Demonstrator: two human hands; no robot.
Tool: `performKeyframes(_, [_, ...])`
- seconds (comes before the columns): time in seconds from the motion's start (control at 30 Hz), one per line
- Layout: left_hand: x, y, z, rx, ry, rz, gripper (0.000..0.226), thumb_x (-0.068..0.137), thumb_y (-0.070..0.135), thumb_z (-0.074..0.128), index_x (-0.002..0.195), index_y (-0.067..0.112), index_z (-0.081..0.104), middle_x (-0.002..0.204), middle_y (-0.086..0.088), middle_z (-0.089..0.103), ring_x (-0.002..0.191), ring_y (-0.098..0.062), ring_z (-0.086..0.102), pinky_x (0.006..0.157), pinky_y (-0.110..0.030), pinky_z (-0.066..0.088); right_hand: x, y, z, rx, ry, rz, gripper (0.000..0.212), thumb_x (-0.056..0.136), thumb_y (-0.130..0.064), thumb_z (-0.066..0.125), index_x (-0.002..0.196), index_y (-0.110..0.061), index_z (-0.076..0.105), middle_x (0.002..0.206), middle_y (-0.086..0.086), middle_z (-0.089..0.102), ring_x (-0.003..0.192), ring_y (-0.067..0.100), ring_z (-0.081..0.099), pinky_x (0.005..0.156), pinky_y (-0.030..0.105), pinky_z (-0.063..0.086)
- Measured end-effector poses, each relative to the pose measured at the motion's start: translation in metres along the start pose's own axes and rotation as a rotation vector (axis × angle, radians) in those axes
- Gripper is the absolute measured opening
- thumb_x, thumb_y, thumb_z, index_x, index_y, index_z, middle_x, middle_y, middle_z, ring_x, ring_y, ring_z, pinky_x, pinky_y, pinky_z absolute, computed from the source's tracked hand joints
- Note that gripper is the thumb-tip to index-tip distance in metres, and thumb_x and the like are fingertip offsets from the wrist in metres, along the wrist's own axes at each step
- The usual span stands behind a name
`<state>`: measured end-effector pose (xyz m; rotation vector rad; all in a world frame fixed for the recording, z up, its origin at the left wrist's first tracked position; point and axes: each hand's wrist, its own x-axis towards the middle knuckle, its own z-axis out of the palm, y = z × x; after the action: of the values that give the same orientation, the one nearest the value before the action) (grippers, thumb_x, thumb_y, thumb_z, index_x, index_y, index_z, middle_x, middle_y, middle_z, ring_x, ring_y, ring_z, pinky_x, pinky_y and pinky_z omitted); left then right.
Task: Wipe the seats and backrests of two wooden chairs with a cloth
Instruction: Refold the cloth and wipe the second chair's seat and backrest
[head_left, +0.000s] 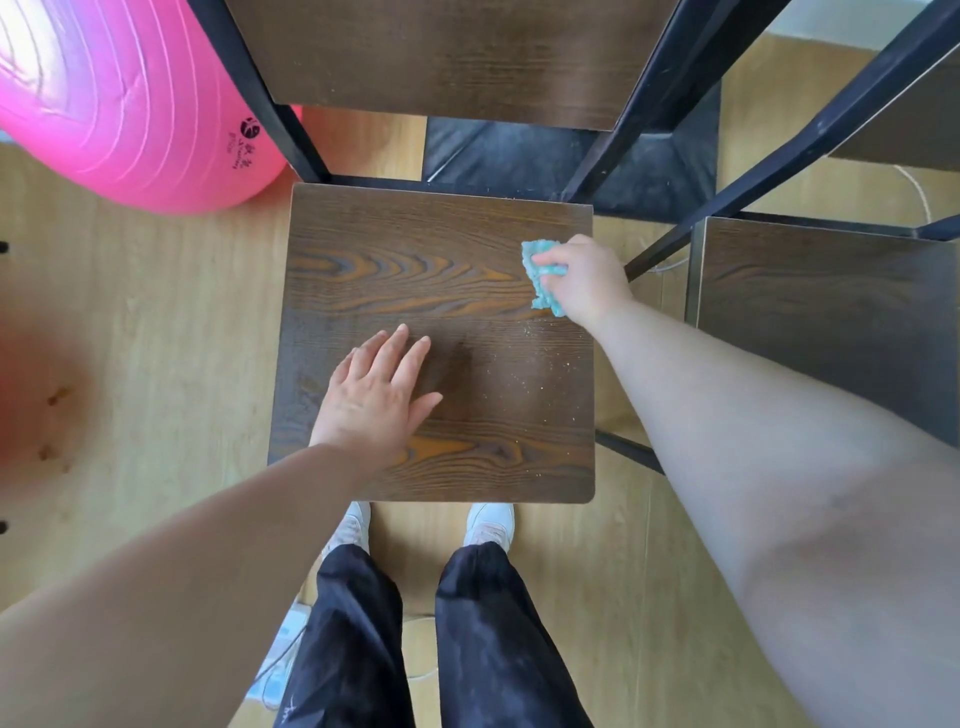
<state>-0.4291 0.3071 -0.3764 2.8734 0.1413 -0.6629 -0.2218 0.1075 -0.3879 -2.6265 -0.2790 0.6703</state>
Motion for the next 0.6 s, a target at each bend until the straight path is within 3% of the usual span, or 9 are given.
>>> performKeyframes(0.3, [-0.017,-0.003,0.001,-0.031,-0.009,0.0,0.066,0.096,0.057,0.026,0.154,0.025,0.018,0.161,-0.003,0.016,0.147,-0.026,0.015,0.118,-0.045,0.023,-0.07,-0.008,0.039,-0.003,-0.214,-0.138,0.023,0.089,-0.019,0.067,0.111,-0.022,0.073,0.108,0.002,0.058,0.097,0.021,0.056,0.088,0.034,0.047])
performKeyframes(0.53, [-0.041,-0.002,0.007,-0.035,-0.006,0.012,0.066,0.097,0.056,0.031,0.154,0.024,0.02,0.161,-0.005,0.019,0.146,-0.028,0.017,0.116,-0.045,0.022,-0.151,-0.015,0.089,0.053,-0.422,-0.172,0.017,0.089,-0.021,0.063,0.103,-0.018,0.073,0.096,-0.001,0.06,0.082,0.017,0.061,0.074,0.032,0.053])
performKeyframes(0.6, [-0.05,-0.003,0.01,-0.036,-0.015,0.01,0.067,0.096,0.056,0.031,0.154,0.024,0.02,0.161,-0.004,0.018,0.146,-0.027,0.016,0.116,-0.044,0.021,-0.172,-0.013,0.102,0.031,-0.434,-0.24,0.02,0.089,-0.016,0.064,0.104,-0.018,0.075,0.099,0.002,0.058,0.088,0.019,0.058,0.079,0.033,0.049])
